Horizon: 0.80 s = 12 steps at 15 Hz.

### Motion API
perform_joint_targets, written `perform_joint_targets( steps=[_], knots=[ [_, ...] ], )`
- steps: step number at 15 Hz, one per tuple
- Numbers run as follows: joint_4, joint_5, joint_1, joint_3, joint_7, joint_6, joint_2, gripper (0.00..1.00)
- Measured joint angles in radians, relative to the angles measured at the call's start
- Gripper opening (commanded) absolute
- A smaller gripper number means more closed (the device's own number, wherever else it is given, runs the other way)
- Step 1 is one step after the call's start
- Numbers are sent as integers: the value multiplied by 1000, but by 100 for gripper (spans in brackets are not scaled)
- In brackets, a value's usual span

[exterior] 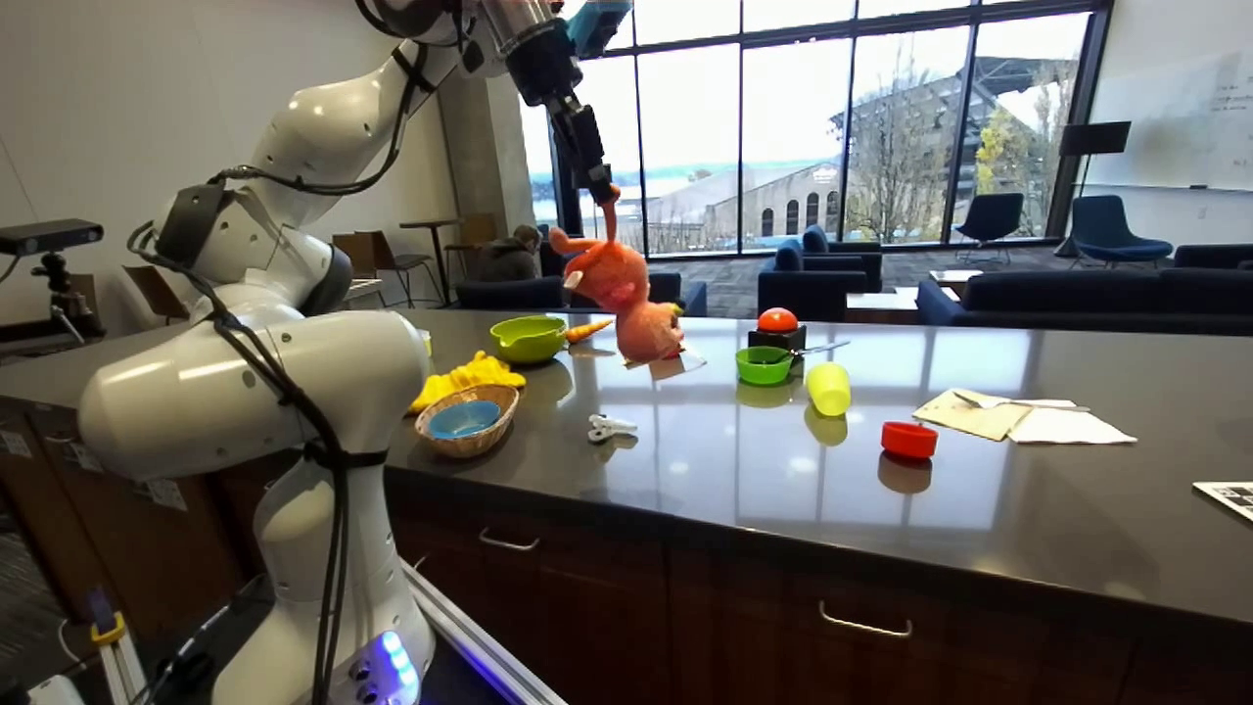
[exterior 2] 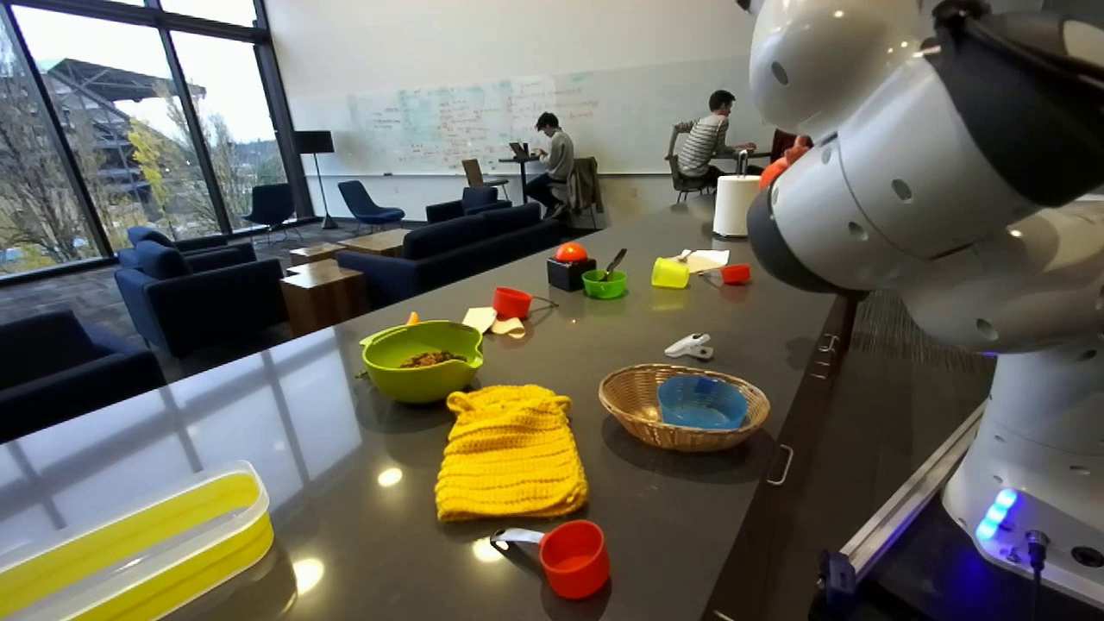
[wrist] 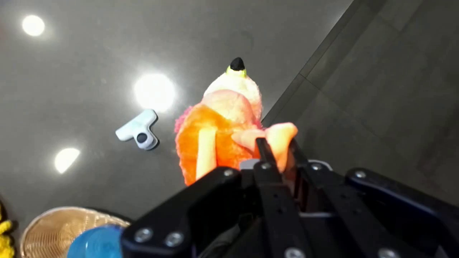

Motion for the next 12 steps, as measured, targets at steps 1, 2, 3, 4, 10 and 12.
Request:
perform_joint_targets(
  steps=[1,2,3,4,10,12],
  knots=[
    [30,-37,28,16,0,-36,1,3],
    [62,-71,58,33,0,-71,1,3],
    [94,-97,90,52,0,-103,2,3],
    [119,-108,120,69,1,-119,2,3],
    [-14,-63,248,170,3,-5,-2,62],
    [-122,11,236,237,0,-1,-7,76]
  ],
)
